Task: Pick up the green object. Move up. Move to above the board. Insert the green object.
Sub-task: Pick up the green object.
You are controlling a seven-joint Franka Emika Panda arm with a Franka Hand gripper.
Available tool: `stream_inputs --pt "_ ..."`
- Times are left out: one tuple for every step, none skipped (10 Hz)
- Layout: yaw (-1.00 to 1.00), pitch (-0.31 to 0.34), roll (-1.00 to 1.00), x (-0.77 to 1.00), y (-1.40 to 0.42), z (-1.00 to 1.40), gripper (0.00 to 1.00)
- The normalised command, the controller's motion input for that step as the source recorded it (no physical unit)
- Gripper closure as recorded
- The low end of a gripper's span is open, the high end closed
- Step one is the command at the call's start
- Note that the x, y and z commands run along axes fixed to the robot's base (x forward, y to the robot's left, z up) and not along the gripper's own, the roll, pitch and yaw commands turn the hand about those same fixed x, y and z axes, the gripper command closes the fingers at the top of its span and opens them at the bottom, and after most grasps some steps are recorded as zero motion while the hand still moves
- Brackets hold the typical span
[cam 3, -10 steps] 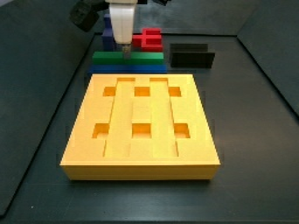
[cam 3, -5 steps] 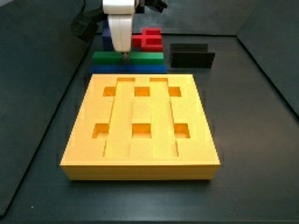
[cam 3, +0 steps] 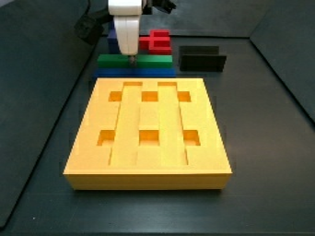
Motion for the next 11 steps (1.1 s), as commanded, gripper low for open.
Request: stream_inputs --pt "0.0 -0.114 -0.34 0.0 -0.01 -0.05 0.0" --pt "0.0 -0.123 -0.37 0.0 -0.06 -0.07 0.0" --pt "-0.01 -0.126 -0.37 0.0 0.0 -0.08 0.0" --pt "0.0 -0.084 -0.18 0.0 0.0 0.0 0.0" --pt "0.0 0.0 -0.03 0.0 0.0 0.0 0.0" --pt "0.0 0.0 0.0 0.0 0.0 0.0 0.0" --pt "0.0 0.0 0.0 0.0 0.0 0.0 1.0" --pt "0.0 0.0 0.0 0.0 0.0 0.0 1.0" --pt "0.0 0.0 0.0 0.0 0.0 0.0 1.0" --pt "0.0 0.0 0.0 0.0 0.0 0.0 1.0" --pt "0.0 0.0 0.0 0.0 0.0 0.0 1.0"
